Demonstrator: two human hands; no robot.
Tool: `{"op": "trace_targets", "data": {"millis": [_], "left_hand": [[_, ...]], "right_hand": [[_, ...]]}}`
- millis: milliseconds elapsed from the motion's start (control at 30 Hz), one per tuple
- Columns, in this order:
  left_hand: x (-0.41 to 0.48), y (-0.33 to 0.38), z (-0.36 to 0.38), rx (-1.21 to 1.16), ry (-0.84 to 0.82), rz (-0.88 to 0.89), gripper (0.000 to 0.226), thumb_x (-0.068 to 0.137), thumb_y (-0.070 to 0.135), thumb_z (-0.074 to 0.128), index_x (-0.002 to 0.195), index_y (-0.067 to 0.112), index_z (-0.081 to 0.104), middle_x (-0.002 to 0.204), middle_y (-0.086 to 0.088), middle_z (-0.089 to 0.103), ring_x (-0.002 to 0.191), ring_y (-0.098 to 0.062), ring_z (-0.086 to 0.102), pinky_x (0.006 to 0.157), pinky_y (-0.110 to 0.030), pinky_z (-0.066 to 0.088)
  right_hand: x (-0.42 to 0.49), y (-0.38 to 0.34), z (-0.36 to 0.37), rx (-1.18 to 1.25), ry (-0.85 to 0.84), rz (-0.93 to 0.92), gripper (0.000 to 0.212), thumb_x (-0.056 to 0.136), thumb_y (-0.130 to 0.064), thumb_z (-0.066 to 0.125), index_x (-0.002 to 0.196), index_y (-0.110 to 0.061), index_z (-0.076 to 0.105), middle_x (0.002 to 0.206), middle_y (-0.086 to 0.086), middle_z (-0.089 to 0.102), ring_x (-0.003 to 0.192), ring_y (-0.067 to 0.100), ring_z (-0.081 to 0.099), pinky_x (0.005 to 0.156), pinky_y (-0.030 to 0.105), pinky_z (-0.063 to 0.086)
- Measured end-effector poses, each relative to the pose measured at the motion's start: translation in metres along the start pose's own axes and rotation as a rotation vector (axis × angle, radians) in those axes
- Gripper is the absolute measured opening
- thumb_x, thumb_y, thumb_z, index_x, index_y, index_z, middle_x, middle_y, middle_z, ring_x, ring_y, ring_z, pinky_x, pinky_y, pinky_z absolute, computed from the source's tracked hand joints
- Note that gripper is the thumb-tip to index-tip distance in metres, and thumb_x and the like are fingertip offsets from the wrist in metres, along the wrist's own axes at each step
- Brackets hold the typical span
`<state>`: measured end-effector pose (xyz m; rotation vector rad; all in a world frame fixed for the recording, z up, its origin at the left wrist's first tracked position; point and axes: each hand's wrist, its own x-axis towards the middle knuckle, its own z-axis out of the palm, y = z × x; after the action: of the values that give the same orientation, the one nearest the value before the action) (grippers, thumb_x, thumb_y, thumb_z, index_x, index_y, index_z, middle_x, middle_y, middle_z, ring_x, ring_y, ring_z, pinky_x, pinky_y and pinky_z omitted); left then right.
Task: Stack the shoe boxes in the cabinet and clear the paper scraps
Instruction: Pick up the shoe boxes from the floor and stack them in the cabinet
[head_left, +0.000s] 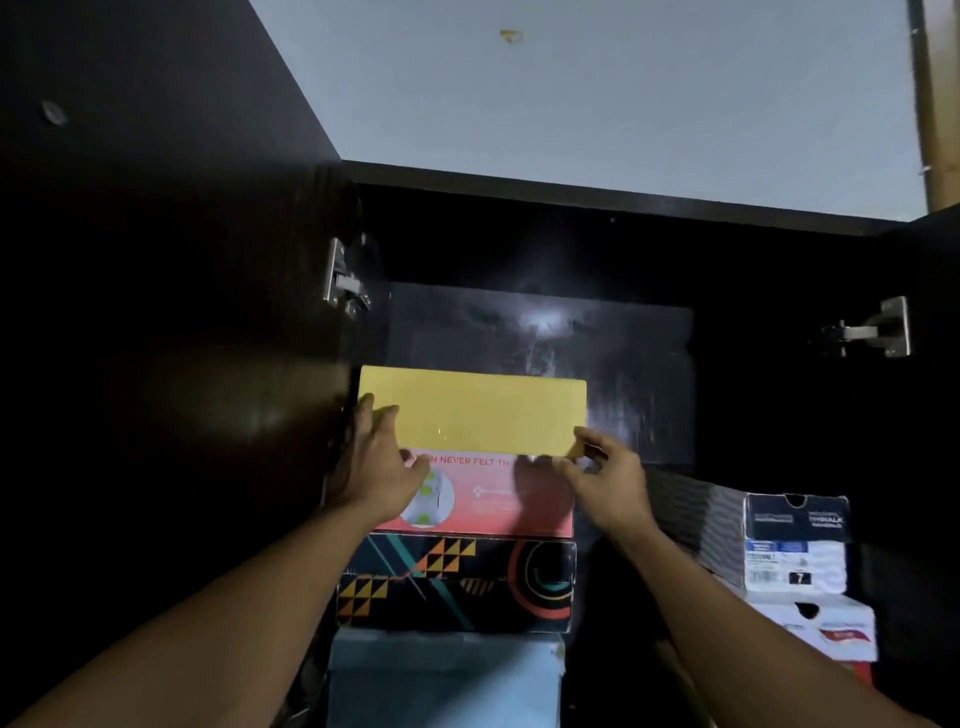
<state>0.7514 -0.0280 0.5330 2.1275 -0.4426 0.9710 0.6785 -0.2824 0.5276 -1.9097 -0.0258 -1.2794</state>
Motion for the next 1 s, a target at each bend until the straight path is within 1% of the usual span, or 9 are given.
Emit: {"op": "trace_targets", "data": {"millis": [133,300,500,533,633,700,800,900,1000], "left_hand": [[0.005,-0.013,0.014,0.114,-0.084,0.020,0.078,0.089,0.041,0.066,0.154,0.019,0.029,0.166,0.001,-0.001,0.150,-0.026,0.017,0.112,-0.046,0.034],[0.011,-0.020,0.029,0.182,-0.155,0.010,0.089,0.088,0.049,0.064,0.157,0.023,0.014,0.166,0.003,-0.011,0.153,-0.024,-0.009,0.115,-0.049,0.029],[0.016,-0.021,0.033,0.227,-0.096,0.022,0.078,0.089,0.049,0.060,0.154,0.025,0.026,0.164,0.003,0.003,0.150,-0.024,0.008,0.105,-0.044,0.041],[0.016,-0.019,0.030,0.223,-0.112,0.020,0.078,0.089,0.049,0.060,0.155,0.024,0.026,0.164,0.002,0.003,0.149,-0.024,0.010,0.107,-0.044,0.039],[0.016,-0.014,0.019,0.214,-0.225,0.000,0.086,0.089,0.050,0.062,0.158,0.022,0.019,0.166,0.001,-0.006,0.152,-0.027,0.002,0.116,-0.045,0.028],[0.012,-0.010,0.009,0.200,-0.300,-0.011,0.089,0.089,0.051,0.062,0.158,0.022,0.014,0.166,0.001,-0.010,0.153,-0.027,-0.001,0.119,-0.046,0.023],[-0.005,-0.001,0.000,0.166,-0.301,0.045,0.084,0.088,0.050,0.064,0.156,0.022,0.024,0.166,0.001,0.003,0.151,-0.024,0.016,0.114,-0.043,0.033],[-0.033,0.018,-0.005,0.050,-0.303,0.095,0.079,0.082,0.055,0.068,0.148,0.019,0.043,0.161,-0.001,0.026,0.143,-0.020,0.035,0.113,-0.036,0.035],[-0.071,0.051,-0.005,-0.042,-0.364,0.169,0.073,0.080,0.056,0.067,0.141,0.019,0.051,0.152,-0.001,0.040,0.135,-0.020,0.045,0.109,-0.034,0.039]], "right_hand": [[0.007,0.008,0.013,-0.145,-0.227,0.023,0.075,0.077,-0.021,0.082,0.141,-0.008,0.046,0.136,0.001,0.046,0.120,0.013,0.046,0.100,0.017,0.034],[0.012,0.011,0.028,-0.245,-0.276,0.129,0.068,0.064,-0.028,0.082,0.121,-0.012,0.047,0.125,0.002,0.045,0.115,0.027,0.053,0.098,0.037,0.050],[0.019,0.017,0.033,-0.298,-0.306,0.137,0.100,0.068,-0.031,0.081,0.151,-0.013,0.029,0.159,0.002,0.023,0.143,0.025,0.032,0.119,0.037,0.030],[0.022,0.016,0.031,-0.291,-0.331,0.161,0.091,0.070,-0.023,0.081,0.147,-0.009,0.034,0.157,0.006,0.026,0.139,0.025,0.036,0.115,0.034,0.035],[0.025,0.009,0.020,-0.241,-0.430,0.207,0.046,0.073,-0.004,0.079,0.107,-0.009,0.050,0.135,0.022,0.047,0.105,0.029,0.055,0.070,0.023,0.053],[0.018,0.000,0.009,-0.158,-0.434,0.204,0.053,0.078,-0.003,0.079,0.123,-0.013,0.053,0.142,0.013,0.045,0.113,0.027,0.055,0.072,0.014,0.052],[-0.009,-0.011,-0.019,-0.079,-0.335,0.178,0.082,0.086,-0.003,0.073,0.153,-0.004,0.026,0.141,0.006,0.043,0.119,0.013,0.043,0.070,-0.005,0.040],[-0.039,-0.024,-0.051,-0.103,-0.285,0.165,0.094,0.079,-0.023,0.083,0.154,-0.013,0.028,0.154,0.005,0.037,0.137,0.017,0.041,0.111,0.023,0.038],[-0.076,-0.043,-0.105,-0.095,-0.257,0.183,0.080,0.078,-0.018,0.084,0.145,-0.020,0.040,0.139,0.009,0.056,0.124,0.019,0.057,0.108,0.030,0.045]]}}
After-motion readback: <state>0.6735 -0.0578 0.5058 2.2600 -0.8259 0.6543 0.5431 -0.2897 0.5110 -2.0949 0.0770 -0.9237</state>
